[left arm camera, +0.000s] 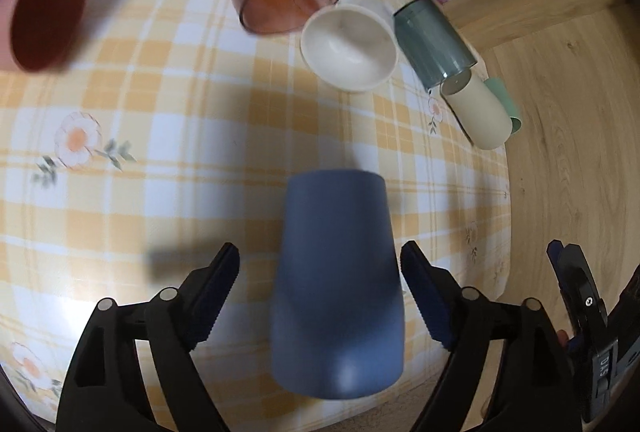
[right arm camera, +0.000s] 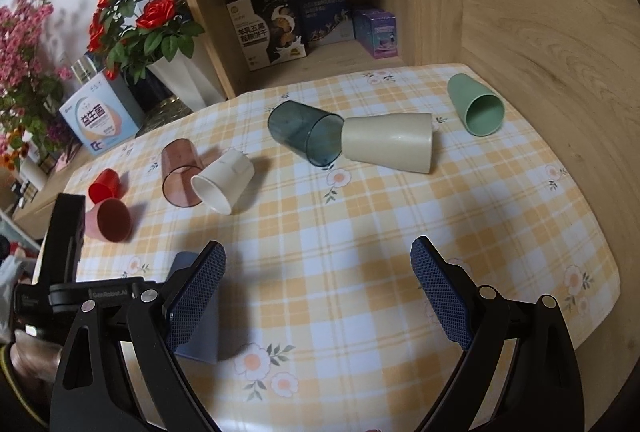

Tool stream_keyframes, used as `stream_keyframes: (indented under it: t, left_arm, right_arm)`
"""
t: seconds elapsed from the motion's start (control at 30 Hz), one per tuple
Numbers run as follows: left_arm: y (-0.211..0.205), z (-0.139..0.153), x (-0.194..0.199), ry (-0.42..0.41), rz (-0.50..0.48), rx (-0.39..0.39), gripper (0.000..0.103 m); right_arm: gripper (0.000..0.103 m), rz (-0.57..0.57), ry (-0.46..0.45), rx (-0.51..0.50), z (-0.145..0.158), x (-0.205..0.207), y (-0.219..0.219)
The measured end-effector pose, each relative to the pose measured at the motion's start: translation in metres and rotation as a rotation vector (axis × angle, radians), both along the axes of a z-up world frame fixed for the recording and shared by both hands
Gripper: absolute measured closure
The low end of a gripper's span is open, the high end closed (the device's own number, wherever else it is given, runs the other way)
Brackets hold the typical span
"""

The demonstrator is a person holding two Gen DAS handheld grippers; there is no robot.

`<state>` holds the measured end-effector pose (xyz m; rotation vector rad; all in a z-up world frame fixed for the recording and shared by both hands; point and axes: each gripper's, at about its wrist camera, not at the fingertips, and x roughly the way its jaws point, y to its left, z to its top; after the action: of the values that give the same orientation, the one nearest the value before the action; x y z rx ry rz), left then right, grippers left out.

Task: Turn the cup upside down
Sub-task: 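Lift the blue cup with the left tool toward the right tool, then open the left tool to release the blue cup while the right tool grasps it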

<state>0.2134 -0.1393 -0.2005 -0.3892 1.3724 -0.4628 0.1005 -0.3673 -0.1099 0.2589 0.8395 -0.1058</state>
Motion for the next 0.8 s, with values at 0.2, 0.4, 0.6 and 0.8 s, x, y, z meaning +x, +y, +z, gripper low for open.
stream_keyframes:
  t: [0.2,0.4,0.6,0.8]
  left_arm:
    - [0.019,0.028,-0.004,-0.117,0.007,0.058,0.010]
    - [0.047,0.055,-0.017,-0.267,0.023,0.150,0.007]
    - [0.087,0.086,-0.036,-0.461,0.110,0.284,0.006]
    - [0.143,0.111,-0.055,-0.611,0.182,0.376,0.006]
  right_arm:
    - [0.012,0.004,0.022,0.022,0.000,0.002,0.007]
    - [0.012,-0.009,0.050,0.068,-0.004,0.005,0.014]
    - [0.012,0.027,0.075,0.061,-0.003,0.009,0.030]
    - [0.012,0.090,0.106,0.112,-0.003,0.017,0.045]
